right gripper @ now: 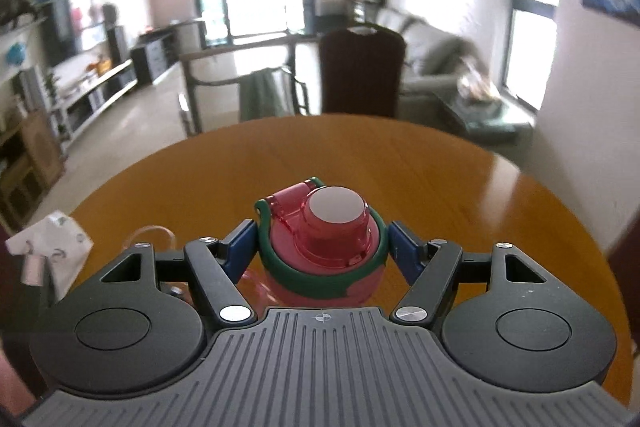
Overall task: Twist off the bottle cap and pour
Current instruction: 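Lift the unscrewed cap off the bottle with the right gripper, then lower the cap onto the table with the right gripper and release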
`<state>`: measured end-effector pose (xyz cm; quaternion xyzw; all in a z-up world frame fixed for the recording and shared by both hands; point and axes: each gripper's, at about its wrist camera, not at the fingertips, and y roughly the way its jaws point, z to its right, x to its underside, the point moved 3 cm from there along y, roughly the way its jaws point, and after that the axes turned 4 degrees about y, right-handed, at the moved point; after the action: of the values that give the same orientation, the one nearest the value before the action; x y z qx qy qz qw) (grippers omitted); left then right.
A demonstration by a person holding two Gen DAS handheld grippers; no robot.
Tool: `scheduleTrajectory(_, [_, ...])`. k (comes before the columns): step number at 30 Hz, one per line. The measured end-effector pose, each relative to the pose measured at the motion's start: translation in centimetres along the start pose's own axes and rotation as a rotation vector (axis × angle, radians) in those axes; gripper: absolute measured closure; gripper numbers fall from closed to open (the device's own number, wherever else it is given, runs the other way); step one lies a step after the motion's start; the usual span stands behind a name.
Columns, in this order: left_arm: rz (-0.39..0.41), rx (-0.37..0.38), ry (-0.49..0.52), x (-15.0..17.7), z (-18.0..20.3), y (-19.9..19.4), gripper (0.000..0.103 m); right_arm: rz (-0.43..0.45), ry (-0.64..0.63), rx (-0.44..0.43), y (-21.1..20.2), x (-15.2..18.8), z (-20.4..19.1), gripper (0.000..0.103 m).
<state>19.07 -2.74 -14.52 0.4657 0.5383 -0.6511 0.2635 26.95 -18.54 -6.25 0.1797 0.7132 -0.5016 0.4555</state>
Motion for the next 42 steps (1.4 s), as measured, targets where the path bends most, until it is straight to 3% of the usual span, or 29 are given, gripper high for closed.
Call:
scheduleTrajectory(11, [-0.003,-0.01,0.011,-0.2,0.0,0.3,0.031,-0.102,0.024,0.029,5.1,6.6,2.8,0.031])
scheduleTrajectory(25, [-0.006,-0.029,0.012,-0.3,-0.1,0.5,0.031,-0.172,-0.01,0.044,8.3,10.5,2.8,0.031])
scheduleTrajectory(38, [-0.009,-0.031,0.011,-0.4,-0.2,0.7,0.031,-0.211,-0.075,0.063,9.2,10.5,1.8,0.03])
scheduleTrajectory(42, [-0.008,-0.033,0.011,-0.3,-0.1,0.7,0.031,-0.206,-0.086,0.065,8.8,10.0,1.7,0.024])
